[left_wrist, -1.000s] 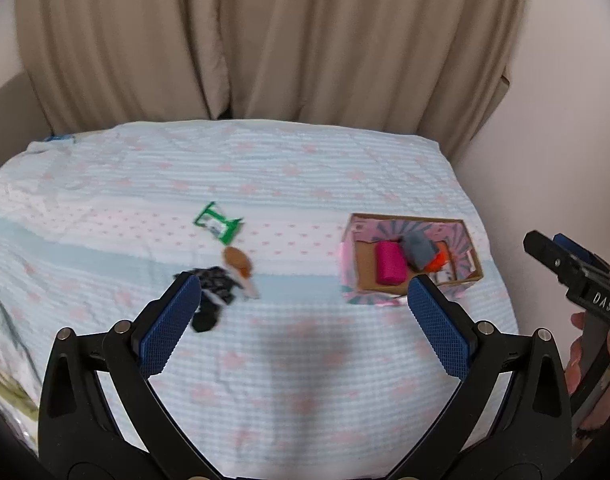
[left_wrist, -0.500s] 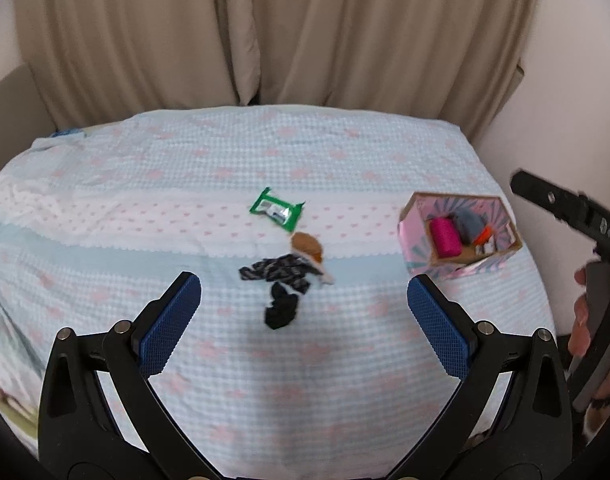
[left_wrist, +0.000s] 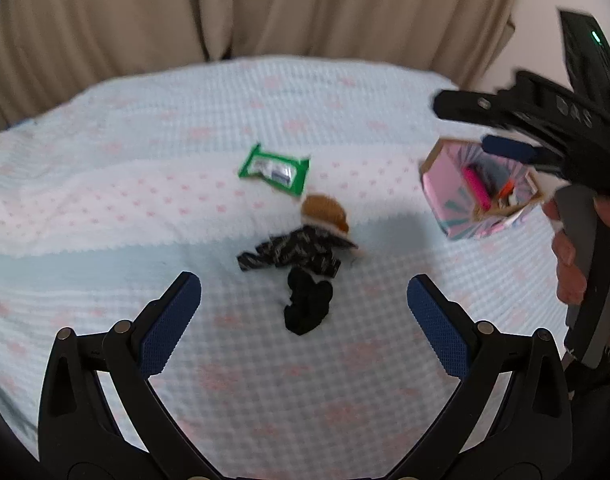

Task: Organize soft objects
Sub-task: 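Lower the right tool toward the brown plush and black scarf, then grasp the brown plush with the right tool while the left tool grasps the black scarf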

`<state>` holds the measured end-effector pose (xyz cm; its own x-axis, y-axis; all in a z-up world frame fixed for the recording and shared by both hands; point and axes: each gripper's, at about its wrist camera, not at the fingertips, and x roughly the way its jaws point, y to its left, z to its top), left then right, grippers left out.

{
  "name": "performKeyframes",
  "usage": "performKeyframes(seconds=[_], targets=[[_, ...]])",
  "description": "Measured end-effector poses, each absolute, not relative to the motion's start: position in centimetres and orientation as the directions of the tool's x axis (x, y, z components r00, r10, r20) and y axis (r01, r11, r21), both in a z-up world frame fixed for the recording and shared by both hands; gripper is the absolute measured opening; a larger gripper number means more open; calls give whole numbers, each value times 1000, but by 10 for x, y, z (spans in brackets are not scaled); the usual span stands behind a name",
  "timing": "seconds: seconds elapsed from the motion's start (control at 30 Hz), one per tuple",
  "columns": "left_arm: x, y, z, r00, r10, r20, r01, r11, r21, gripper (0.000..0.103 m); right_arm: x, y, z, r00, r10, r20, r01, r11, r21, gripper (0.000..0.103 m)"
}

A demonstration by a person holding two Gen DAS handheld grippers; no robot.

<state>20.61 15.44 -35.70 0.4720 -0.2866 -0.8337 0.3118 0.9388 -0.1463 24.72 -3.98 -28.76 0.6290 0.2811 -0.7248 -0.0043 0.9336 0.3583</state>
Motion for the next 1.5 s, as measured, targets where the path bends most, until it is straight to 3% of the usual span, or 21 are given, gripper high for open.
performKeyframes(seconds=[0.5,0.63,0.8,0.83,0.87,0.93,0.97,1.0,1.1,1.5], targets=[[241,121,-521,335,-271,-902,306,937,-168,97,334,-11,-461,416,329,-848,-36,937,346,103],[244,112,-538,335,-269,-903,305,938,-166,93,344,-9,-486,385,347,-855,-30,931,365,95],[247,100,-553,333,-230,-915,314,941,-123,70,351,-8,-506,365,363,-858,-16,923,384,82],[247,99,-554,339,-217,-916,315,943,-107,67,353,-7,-510,361,370,-856,-15,920,392,76],[247,98,-554,348,-206,-915,316,944,-92,60,354,-6,-512,352,374,-858,-18,919,393,66],[247,100,-554,357,-194,-914,310,947,-81,46,356,-3,-514,350,352,-868,-28,930,366,57],[248,102,-554,360,-195,-912,302,950,-83,37,356,-1,-513,353,350,-868,-38,932,361,48],[248,105,-553,362,-193,-912,291,953,-86,28,357,0,-513,350,360,-865,-45,929,368,45],[251,111,-551,351,-198,-915,268,958,-105,18,356,7,-512,350,344,-871,-62,936,345,41],[252,129,-497,393,-216,-894,265,957,-115,16,338,5,-468,401,313,-861,-34,944,327,39]])
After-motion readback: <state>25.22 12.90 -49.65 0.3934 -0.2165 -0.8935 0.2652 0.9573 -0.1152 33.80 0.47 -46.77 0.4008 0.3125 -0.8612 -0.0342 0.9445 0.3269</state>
